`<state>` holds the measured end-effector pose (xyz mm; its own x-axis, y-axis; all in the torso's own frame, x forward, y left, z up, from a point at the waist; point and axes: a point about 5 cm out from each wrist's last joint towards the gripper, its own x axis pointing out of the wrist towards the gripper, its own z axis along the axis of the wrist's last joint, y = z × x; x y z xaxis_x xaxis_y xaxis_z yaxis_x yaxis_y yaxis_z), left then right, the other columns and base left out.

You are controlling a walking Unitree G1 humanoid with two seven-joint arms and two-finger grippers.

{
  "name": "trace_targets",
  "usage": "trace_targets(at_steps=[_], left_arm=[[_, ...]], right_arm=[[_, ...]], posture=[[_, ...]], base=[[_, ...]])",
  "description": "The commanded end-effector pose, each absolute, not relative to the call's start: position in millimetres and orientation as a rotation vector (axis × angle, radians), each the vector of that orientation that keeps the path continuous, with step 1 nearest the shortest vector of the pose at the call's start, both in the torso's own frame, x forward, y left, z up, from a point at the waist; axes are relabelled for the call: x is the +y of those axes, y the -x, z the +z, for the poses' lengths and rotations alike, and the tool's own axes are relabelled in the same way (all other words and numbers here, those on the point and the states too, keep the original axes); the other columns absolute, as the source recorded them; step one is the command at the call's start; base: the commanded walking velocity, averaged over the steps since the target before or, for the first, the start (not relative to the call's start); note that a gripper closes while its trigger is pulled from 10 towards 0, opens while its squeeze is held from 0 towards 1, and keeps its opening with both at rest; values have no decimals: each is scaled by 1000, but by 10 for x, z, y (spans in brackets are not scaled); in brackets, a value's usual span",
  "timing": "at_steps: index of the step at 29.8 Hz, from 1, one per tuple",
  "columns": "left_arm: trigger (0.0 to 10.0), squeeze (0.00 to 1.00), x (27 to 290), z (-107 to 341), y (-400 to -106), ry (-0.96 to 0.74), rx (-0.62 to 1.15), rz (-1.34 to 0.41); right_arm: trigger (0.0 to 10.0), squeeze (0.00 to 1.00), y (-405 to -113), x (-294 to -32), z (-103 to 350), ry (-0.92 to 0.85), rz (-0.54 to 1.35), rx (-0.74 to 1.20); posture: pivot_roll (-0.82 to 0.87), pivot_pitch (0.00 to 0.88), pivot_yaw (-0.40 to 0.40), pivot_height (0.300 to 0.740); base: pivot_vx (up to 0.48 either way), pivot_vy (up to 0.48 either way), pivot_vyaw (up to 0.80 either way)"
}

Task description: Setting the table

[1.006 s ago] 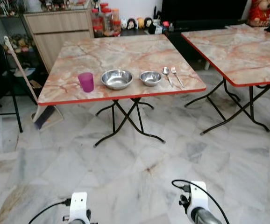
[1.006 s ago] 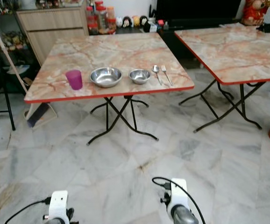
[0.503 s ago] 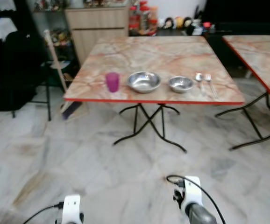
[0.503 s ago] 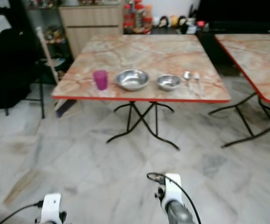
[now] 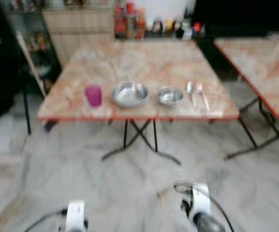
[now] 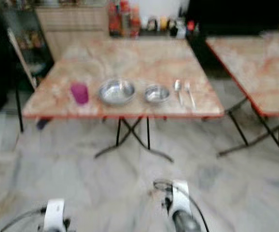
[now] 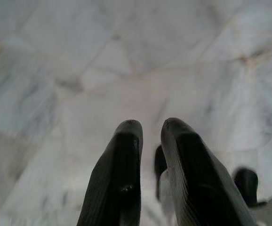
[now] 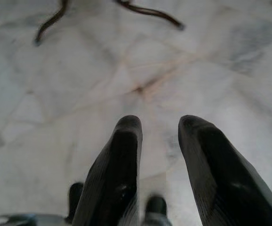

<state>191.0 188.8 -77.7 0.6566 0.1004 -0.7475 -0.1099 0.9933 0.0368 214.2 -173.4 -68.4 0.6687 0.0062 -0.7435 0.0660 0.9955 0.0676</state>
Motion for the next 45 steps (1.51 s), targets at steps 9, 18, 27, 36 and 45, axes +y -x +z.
trace_targets(at_steps=[9,18,27,36,45], left_arm=[[10000,0,1824,-797,-1891,32,857,113],[10000,0,1863,-780,-1913,26,847,118],[10000,0,1904,-782,-1895,8,848,118],[10000,925,2045,-610,-2074,23,667,197],[10000,1000,2245,-74,-2411,82,245,275]], right_arm=[[10000,0,-2118,-1802,-691,-86,-46,845],[10000,0,-2121,-1774,-693,-94,-45,845],[10000,0,-2102,-1741,-707,-99,-39,850],[10000,0,-2052,-1764,-732,-88,-35,863],[10000,0,-2031,-1777,-742,-64,-15,875]], posture=[[77,0,-14,740],[83,0,-4,740],[91,0,-1,740],[101,0,-4,740],[141,0,-14,740]], base=[[355,0,0],[360,0,0],[358,0,0],[0,0,0],[0,0,0]])
